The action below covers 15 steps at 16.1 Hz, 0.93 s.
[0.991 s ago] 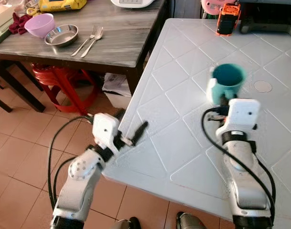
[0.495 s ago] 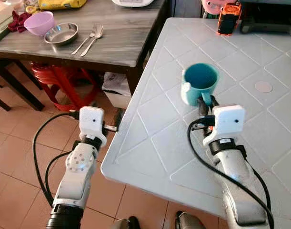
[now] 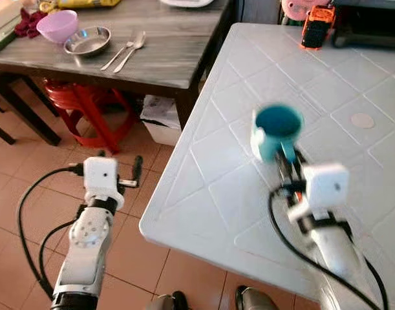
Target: Setting the table
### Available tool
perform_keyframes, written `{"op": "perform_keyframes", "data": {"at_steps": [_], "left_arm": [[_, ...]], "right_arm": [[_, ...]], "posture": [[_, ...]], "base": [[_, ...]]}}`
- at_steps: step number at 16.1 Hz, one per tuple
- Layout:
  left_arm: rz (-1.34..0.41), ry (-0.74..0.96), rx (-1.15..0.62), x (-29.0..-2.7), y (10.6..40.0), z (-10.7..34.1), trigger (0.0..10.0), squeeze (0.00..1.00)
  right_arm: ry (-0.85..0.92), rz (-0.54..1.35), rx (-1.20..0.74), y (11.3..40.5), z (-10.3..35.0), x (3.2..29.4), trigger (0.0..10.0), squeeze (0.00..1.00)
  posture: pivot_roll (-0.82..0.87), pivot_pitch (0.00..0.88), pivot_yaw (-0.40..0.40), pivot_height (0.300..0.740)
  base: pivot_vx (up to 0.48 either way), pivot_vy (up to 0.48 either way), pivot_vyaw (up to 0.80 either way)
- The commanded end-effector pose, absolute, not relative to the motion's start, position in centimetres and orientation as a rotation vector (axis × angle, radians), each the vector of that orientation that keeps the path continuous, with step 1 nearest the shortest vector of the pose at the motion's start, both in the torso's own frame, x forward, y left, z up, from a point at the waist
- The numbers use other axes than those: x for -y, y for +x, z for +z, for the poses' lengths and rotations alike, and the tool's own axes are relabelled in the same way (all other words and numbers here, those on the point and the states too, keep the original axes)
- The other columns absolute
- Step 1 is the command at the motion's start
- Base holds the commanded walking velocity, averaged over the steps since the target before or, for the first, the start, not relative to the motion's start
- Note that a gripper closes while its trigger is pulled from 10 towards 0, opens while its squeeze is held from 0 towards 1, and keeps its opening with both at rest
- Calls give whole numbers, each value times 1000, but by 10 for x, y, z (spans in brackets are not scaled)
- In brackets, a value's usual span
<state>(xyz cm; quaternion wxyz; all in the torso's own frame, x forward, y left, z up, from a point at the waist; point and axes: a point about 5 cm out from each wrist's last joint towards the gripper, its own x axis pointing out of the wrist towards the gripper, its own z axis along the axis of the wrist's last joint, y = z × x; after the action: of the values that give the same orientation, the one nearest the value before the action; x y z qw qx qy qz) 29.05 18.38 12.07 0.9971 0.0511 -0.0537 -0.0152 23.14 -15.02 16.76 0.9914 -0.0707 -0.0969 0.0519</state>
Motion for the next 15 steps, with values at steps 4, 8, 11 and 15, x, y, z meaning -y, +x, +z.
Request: {"op": "perform_keyframes", "data": {"at_steps": [4,8,11,15], "left_arm": [[51,146,87,-205,271,111,10000,0],[72,132,73,-198,272,109,10000,0],[43,90,71,-192,277,112,10000,0],[10,66,63,-187,281,114,10000,0]], "right_arm": [[-152,128,208,225,173,152,10000,0],[-176,161,258,231,186,145,10000,0],[-179,164,303,237,199,144,10000,0],[-179,140,294,240,201,146,10000,0]], "posture": [[-99,168,83,740],[-103,165,76,740],[-113,159,74,740],[-119,159,80,740]], "base": [[0,0,0],[0,0,0],[0,0,0],[0,0,-133]]}}
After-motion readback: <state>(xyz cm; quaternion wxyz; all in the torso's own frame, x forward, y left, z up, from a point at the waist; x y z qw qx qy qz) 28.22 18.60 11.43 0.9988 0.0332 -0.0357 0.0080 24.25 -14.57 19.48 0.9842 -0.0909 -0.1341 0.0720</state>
